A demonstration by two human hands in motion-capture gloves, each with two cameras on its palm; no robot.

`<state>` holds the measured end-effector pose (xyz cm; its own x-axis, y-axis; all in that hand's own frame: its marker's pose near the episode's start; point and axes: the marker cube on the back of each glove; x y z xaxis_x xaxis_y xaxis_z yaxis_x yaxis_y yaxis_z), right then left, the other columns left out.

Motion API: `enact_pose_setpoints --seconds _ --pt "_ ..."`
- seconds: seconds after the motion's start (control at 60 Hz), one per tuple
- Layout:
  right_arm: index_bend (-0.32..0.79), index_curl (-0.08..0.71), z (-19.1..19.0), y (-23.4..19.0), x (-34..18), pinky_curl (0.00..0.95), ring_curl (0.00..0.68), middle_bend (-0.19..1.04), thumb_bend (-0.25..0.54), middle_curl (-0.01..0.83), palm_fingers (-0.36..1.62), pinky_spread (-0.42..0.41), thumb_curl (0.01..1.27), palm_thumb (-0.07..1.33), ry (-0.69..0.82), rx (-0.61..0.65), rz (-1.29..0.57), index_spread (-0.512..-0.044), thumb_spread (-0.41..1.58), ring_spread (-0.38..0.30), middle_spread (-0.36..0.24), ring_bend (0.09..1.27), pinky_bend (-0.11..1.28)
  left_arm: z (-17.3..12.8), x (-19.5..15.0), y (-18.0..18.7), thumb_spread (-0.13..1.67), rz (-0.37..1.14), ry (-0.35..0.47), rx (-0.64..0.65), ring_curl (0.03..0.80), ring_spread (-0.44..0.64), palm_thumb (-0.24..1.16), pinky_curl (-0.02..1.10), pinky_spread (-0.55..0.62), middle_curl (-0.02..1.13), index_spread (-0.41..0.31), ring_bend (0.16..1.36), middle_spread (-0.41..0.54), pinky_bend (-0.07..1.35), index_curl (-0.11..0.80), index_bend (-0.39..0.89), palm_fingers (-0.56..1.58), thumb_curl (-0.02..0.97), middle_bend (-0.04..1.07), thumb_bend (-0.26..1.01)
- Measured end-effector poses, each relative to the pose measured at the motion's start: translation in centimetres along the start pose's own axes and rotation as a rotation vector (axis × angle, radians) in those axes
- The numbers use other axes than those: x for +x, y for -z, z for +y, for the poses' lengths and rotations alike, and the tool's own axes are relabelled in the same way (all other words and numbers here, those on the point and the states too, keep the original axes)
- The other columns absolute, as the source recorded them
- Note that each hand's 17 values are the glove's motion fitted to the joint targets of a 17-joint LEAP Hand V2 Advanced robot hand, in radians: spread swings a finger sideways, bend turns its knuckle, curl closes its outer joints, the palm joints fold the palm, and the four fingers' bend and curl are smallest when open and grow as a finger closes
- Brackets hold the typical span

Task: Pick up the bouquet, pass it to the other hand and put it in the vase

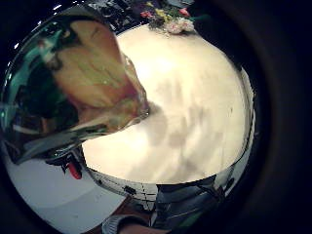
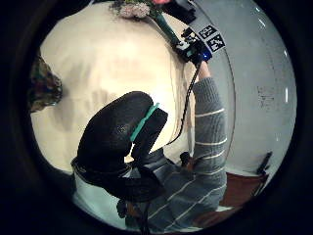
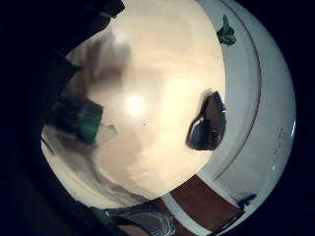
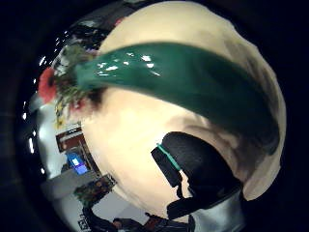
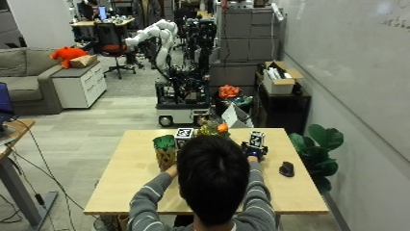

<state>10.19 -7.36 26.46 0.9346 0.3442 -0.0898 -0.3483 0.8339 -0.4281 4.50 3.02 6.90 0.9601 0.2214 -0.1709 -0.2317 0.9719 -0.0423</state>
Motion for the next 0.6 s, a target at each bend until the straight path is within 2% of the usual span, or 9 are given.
enact_pose_setpoints --seconds 0.1,0.133,0.2,0.25,0.3,0.383,0.467,0.517,0.6 --pt "0.24 0.199 0.4 -1.1 0.1 0.319 0.289 0.23 -0.017 0.343 0.25 0.234 0.29 0.45 -0.025 0.013 -0.044 -0.368 1.05 0.041 -0.057 0.53 0.55 -0.4 -0.5 -0.3 1.04 -0.037 0.014 0.029 0.286 0.22 0.13 0.36 0.28 0.33 -0.035 0.43 0.126 0.23 0.360 0.16 0.38 0.282 0.18 -0.02" --pt "0.32 0.236 0.7 -0.9 0.5 0.312 0.275 0.22 0.009 0.342 0.31 0.225 0.29 0.50 -0.099 0.034 -0.009 -0.363 1.06 0.039 -0.058 0.47 0.52 -0.2 -0.2 -0.4 1.04 -0.018 0.003 0.014 0.287 0.22 0.13 0.36 0.28 0.33 -0.035 0.43 0.126 0.23 0.360 0.16 0.38 0.282 0.18 -0.02" --pt "0.49 0.296 1.6 -1.2 1.9 0.272 0.254 0.23 0.082 0.345 0.66 0.167 0.32 0.66 -0.323 -0.037 0.143 -0.282 1.09 -0.020 -0.086 0.44 0.42 -0.2 0.4 -0.6 1.04 0.014 -0.013 0.011 0.288 0.22 0.13 0.36 0.28 0.33 -0.035 0.43 0.126 0.22 0.361 0.16 0.38 0.282 0.18 -0.02" --pt "0.58 0.349 2.2 -1.0 1.8 0.269 0.261 0.19 0.102 0.346 0.80 0.125 0.33 0.73 -0.355 -0.056 0.176 -0.254 1.10 -0.062 -0.095 0.42 0.38 -0.1 0.7 -0.7 1.04 0.039 -0.025 0.000 0.289 0.22 0.13 0.36 0.28 0.33 -0.035 0.43 0.126 0.22 0.361 0.16 0.38 0.283 0.18 -0.02" --pt "0.56 0.373 3.1 -0.6 0.6 0.277 0.275 0.20 0.103 0.358 0.87 0.080 0.33 0.76 -0.293 -0.085 0.146 -0.234 1.11 -0.094 -0.095 0.42 0.36 0.0 0.6 -0.9 1.04 0.034 -0.027 -0.004 0.289 0.22 0.13 0.36 0.28 0.33 -0.035 0.43 0.127 0.22 0.361 0.16 0.38 0.283 0.18 -0.02" --pt "0.29 0.349 2.4 0.8 -0.5 0.331 0.341 0.33 0.092 0.413 1.27 -0.148 0.33 0.80 -0.114 0.124 0.124 -0.222 1.12 -0.152 -0.126 0.55 0.49 -0.3 -0.6 -0.8 1.04 -0.043 0.029 0.021 0.290 0.22 0.13 0.36 0.28 0.33 -0.035 0.43 0.127 0.22 0.361 0.16 0.38 0.283 0.18 -0.02" --pt "0.16 0.349 2.9 1.3 -1.1 0.391 0.423 0.46 0.074 0.476 1.43 -0.216 0.32 0.82 -0.091 0.111 0.117 -0.222 1.13 -0.179 -0.152 0.71 0.58 0.0 -0.3 -0.7 1.04 -0.003 0.018 -0.001 0.291 0.22 0.13 0.36 0.28 0.33 -0.035 0.42 0.127 0.22 0.362 0.16 0.38 0.284 0.18 -0.02" --pt "0.15 0.352 3.4 1.6 -1.0 0.420 0.458 0.53 0.064 0.509 1.44 -0.231 0.32 0.83 -0.131 0.125 0.141 -0.224 1.13 -0.189 -0.160 0.78 0.63 0.9 -0.3 -0.5 1.04 0.010 0.031 -0.062 0.292 0.22 0.13 0.36 0.28 0.33 -0.035 0.42 0.127 0.22 0.362 0.16 0.38 0.284 0.18 -0.02" --pt "0.27 0.403 2.8 2.7 -1.1 0.455 0.506 0.65 0.041 0.563 1.50 -0.237 0.31 0.84 -0.147 0.286 0.152 -0.231 1.12 -0.195 -0.170 0.87 0.68 2.0 -1.3 -0.4 1.04 -0.040 0.089 -0.163 0.293 0.22 0.13 0.37 0.28 0.33 -0.035 0.42 0.127 0.22 0.362 0.16 0.38 0.285 0.18 -0.02"
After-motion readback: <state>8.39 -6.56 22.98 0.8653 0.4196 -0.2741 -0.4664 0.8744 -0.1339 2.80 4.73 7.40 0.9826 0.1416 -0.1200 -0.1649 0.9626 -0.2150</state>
